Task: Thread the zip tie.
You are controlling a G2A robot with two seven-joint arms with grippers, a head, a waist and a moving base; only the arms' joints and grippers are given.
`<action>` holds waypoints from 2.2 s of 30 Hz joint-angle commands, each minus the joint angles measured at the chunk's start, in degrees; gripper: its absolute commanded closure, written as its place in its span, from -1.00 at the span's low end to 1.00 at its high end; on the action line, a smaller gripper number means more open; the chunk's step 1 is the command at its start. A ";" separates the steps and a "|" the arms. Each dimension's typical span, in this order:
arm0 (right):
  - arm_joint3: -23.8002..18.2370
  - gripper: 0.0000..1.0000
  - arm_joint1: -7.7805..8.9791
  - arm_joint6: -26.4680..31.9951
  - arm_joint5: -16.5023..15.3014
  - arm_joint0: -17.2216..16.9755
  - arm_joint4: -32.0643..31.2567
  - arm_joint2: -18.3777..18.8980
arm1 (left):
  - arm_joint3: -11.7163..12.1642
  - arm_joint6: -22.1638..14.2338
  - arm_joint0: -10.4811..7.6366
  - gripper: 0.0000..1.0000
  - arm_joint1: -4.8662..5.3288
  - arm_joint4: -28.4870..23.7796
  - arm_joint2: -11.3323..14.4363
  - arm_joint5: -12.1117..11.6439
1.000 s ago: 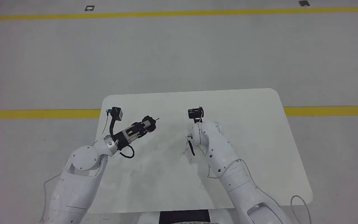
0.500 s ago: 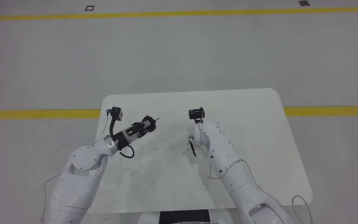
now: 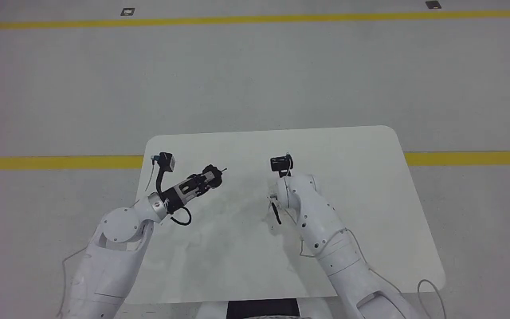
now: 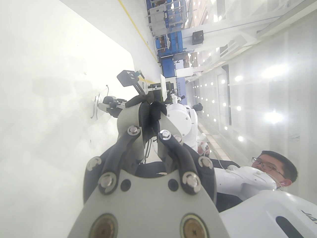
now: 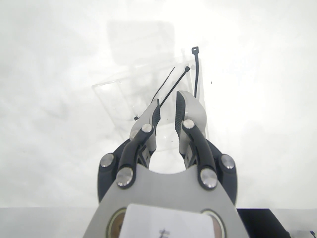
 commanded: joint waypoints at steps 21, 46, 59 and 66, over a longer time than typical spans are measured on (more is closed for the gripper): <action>3.23 0.54 -0.61 -0.79 0.00 1.13 0.00 -0.13 | 0.00 0.00 0.00 1.00 0.00 0.00 0.00 0.00; 3.27 0.82 -0.89 -1.18 0.00 1.18 0.00 -0.37 | 0.00 0.00 0.00 1.00 0.00 0.00 0.00 0.00; 2.06 0.62 -0.41 -1.19 0.00 0.51 0.00 -0.27 | 0.00 0.00 0.00 1.00 0.00 0.00 0.00 0.00; 2.99 0.60 -0.45 -1.33 0.00 0.77 0.00 -0.56 | 0.00 0.00 0.00 1.00 0.00 0.00 0.00 0.00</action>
